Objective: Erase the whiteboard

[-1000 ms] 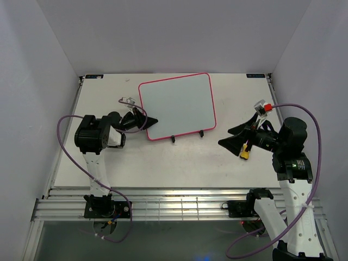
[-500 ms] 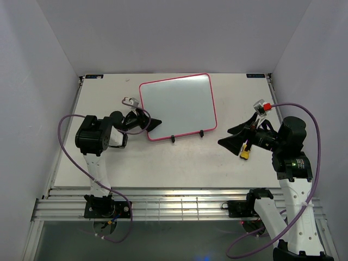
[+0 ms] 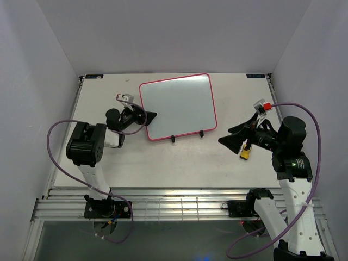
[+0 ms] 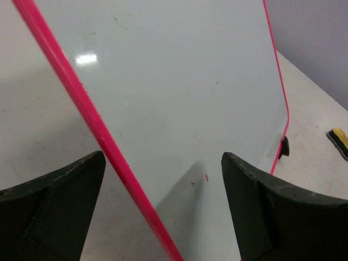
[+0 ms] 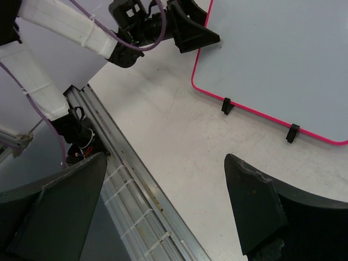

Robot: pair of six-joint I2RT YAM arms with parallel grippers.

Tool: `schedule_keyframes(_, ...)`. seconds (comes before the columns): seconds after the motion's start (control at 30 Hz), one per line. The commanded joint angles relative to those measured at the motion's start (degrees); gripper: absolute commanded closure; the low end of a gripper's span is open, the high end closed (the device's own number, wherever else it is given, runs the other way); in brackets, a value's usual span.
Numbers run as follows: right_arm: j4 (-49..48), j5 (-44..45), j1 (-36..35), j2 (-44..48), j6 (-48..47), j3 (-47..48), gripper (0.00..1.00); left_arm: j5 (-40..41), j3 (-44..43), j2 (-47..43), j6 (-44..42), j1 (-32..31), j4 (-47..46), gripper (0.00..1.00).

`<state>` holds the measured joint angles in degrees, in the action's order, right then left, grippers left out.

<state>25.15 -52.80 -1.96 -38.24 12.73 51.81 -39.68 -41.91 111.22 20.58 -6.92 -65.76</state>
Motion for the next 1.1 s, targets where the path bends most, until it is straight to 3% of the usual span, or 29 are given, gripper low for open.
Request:
schedule_keyframes(0.0,-1.86,3.91,-0.24,0.71,-0.87,0.31,0.1,8.21,2.53,-8.62,-2.38,0.33,3.96,0.02)
schedule_keyframes(0.13,-1.94,7.52,-0.24,0.71,-0.34,-0.22,0.1,14.35,4.9,-16.35,-2.82,0.33,9.3,0.02)
schedule_keyframes(0.2,-1.33,13.03,-0.24,0.8,0.19,-0.31,0.1,22.92,6.4,-19.71,-1.07,0.33,11.78,0.02)
schedule_keyframes(0.3,0.07,21.12,-0.24,1.23,0.72,-0.31,0.1,28.59,6.14,-26.74,0.34,0.41,21.95,0.02)
schedule_keyframes(0.63,4.55,31.69,-0.24,-0.96,-1.83,1.01,0.1,42.83,-5.71,-46.78,2.0,0.41,58.58,0.02)
schedule_keyframes(0.87,6.94,49.79,-0.15,-10.6,5.09,-3.55,0.1,45.74,-14.95,-55.14,8.15,0.5,87.17,0.02)
schedule_keyframes(0.93,5.54,55.14,-0.15,-13.69,7.03,-5.57,0.1,46.27,-14.61,-57.94,10.35,0.5,94.91,0.02)
schedule_keyframes(1.07,3.68,62.36,-0.15,-24.39,7.84,-8.66,0.08,45.39,-8.3,-64.78,6.07,0.5,100.46,0.02)
